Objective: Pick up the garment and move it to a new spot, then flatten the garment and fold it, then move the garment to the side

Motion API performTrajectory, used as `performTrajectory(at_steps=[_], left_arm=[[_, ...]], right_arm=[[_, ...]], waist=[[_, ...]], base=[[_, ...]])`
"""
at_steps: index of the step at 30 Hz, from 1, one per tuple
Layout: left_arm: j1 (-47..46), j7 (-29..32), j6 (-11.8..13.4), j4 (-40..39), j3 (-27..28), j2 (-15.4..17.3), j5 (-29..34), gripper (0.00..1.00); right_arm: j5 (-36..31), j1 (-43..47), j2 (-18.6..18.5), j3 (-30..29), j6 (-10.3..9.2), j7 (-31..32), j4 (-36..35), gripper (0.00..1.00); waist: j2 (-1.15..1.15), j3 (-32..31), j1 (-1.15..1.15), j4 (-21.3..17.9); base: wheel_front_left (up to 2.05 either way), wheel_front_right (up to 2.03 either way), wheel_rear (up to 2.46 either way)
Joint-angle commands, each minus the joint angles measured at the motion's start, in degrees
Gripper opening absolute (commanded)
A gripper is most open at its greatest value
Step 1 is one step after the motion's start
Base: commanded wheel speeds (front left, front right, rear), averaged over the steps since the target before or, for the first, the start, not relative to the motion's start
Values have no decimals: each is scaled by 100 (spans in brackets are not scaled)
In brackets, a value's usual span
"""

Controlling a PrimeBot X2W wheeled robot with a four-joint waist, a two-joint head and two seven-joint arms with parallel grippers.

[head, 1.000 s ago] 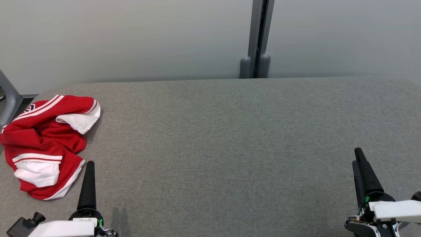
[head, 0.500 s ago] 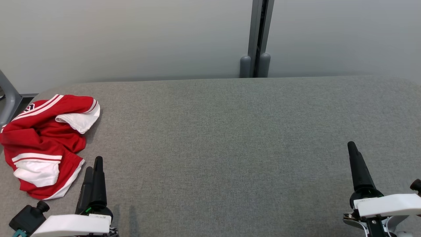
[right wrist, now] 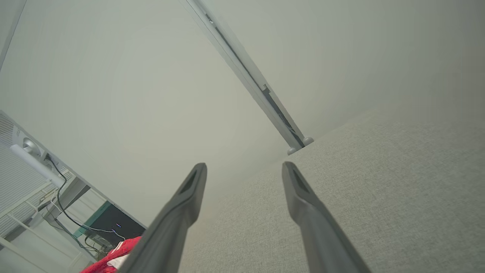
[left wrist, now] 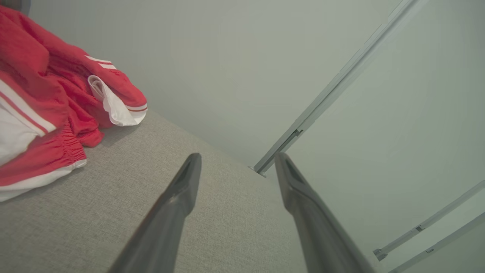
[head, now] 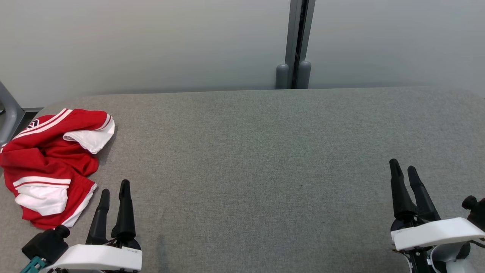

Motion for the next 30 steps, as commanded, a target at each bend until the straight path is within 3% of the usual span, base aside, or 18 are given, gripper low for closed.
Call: performTrajectory(at_steps=[1, 14, 30], left_arm=[[-182, -41, 31, -80, -15, 31, 171, 100], [-197, -218, 194, 61, -133, 39, 1332, 100], [-285, -416, 252, 246, -219, 48, 2344, 100]], right_arm=[[-184, -133, -61, 30, 23, -62, -53, 100], [-1542, -190, -115, 137, 27, -279, 247, 100], [-2535, -306, -88, 94, 29, -518, 451, 100]], waist=[[0, -2, 0, 0], [0, -41, 0, 7], [0, -81, 0, 3]], base=[[0, 0, 0], [0, 0, 0], [0, 0, 0]])
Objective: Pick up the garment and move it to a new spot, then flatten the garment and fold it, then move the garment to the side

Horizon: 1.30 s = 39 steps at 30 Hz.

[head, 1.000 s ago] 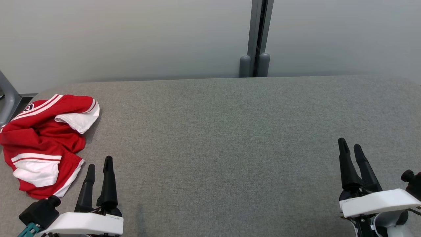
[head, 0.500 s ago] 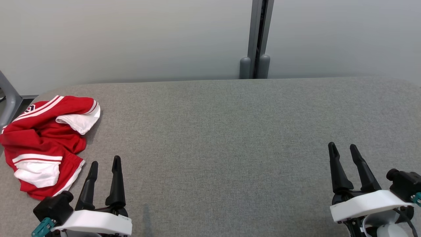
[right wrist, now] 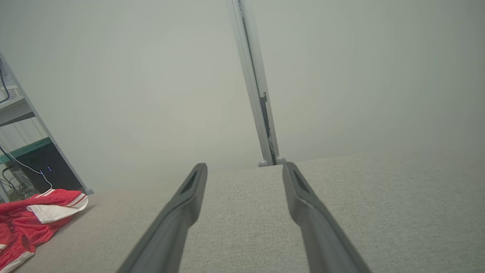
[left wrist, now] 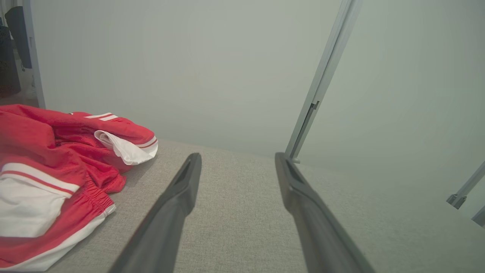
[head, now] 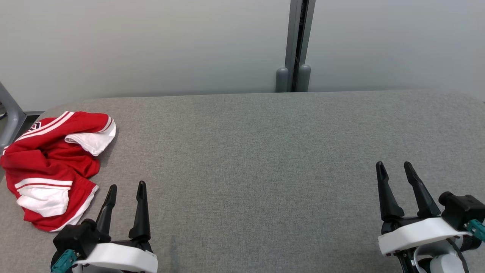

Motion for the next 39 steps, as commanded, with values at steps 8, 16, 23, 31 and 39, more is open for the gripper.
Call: performTrajectory(at_steps=[8, 16, 23, 31, 39], left_arm=[[-188, -133, 40, 68, -33, 34, 507, 100], [-238, -217, 66, 127, -54, 37, 848, 100], [-265, -283, 102, 166, -72, 40, 1133, 100], [-280, -353, 123, 242, -90, 42, 1432, 100], [-273, -380, 161, 276, -108, 44, 1537, 100]], right_arm=[[-596, -171, -39, -73, 23, -161, 107, 100], [-982, -244, -41, -74, 25, -267, 181, 100], [-1247, -264, -46, -29, 26, -343, 228, 100], [-1548, -317, -52, 32, 23, -439, 269, 100], [-1648, -329, -55, 58, 24, -473, 305, 100]], waist=[[0, 13, 0, -17], [0, 8, 0, -29], [0, 0, 0, -21], [0, 7, 0, -23], [0, 5, 0, -30]], base=[[0, 0, 0], [0, 0, 0], [0, 0, 0], [0, 0, 0], [0, 0, 0]])
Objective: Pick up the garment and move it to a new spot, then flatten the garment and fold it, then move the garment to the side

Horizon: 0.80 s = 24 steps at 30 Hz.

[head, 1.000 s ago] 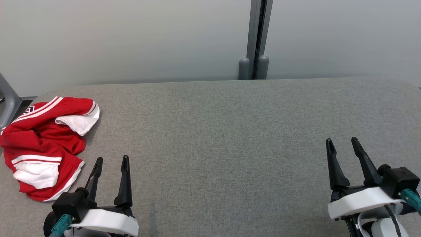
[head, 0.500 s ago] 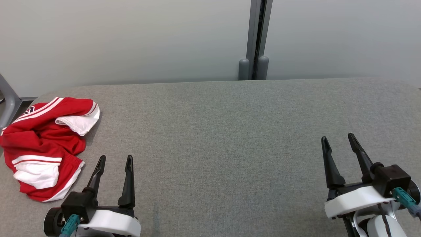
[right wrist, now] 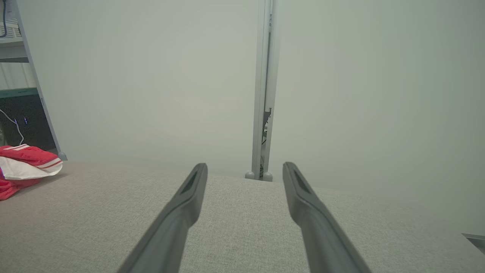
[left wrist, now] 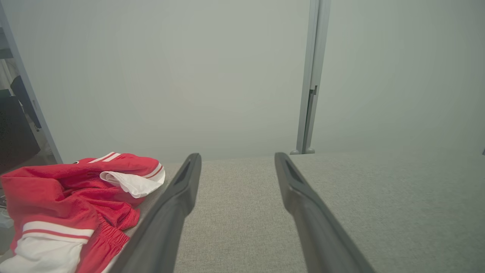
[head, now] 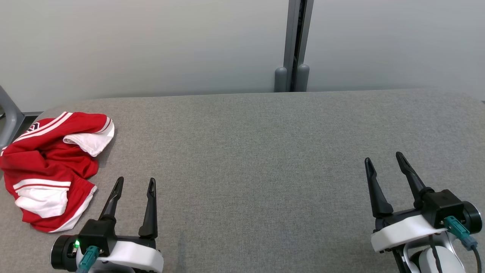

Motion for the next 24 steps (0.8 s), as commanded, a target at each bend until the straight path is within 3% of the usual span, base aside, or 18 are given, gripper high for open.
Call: performTrajectory(at_steps=[1, 24], left_arm=[[-62, -9, 29, 2, 3, 27, 21, 100], [-131, -9, -20, 116, 32, 27, -54, 100]], right_arm=[[0, -44, -52, 5, 13, -43, 1, 100], [67, -23, -50, 49, 13, -39, 9, 100]], waist=[[0, -2, 0, -2], [0, -21, 0, 104]], base=[[0, 0, 0], [0, 0, 0]])
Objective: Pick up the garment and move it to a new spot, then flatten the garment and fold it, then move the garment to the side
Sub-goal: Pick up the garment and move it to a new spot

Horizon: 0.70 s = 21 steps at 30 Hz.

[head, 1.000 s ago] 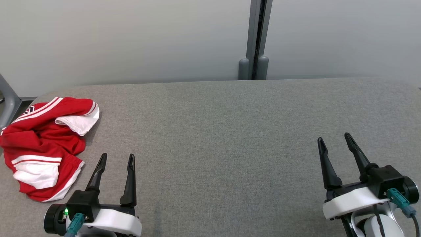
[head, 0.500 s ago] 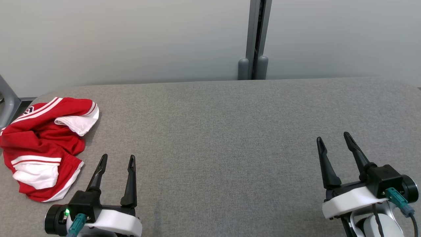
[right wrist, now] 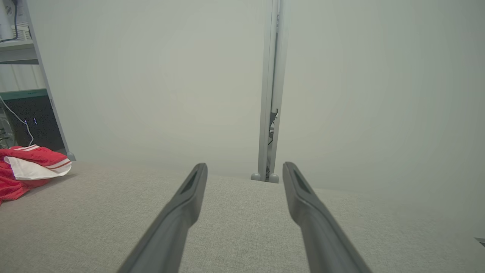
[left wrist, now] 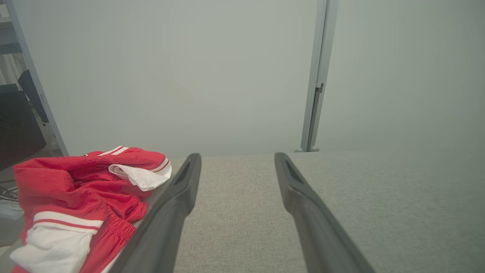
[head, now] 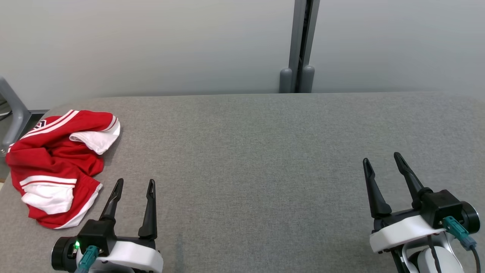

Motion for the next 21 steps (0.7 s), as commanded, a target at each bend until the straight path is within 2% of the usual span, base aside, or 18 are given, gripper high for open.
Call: performTrajectory(at_steps=[1, 10, 21], left_arm=[[-107, -9, 2, 15, 17, 27, -23, 100], [-36, -9, 32, 66, 2, 27, -125, 100], [22, -9, 28, 180, 110, 28, -103, 100]], right_arm=[[42, -14, -49, 28, 13, -34, -3, 100], [127, 52, -48, 71, 13, -33, 22, 100], [236, 147, -48, 267, 13, -33, 69, 100]], waist=[[0, -9, 0, 48], [0, -51, 0, 427], [0, -110, 0, 1214]], base=[[0, 0, 0], [0, 0, 0], [0, 0, 0]])
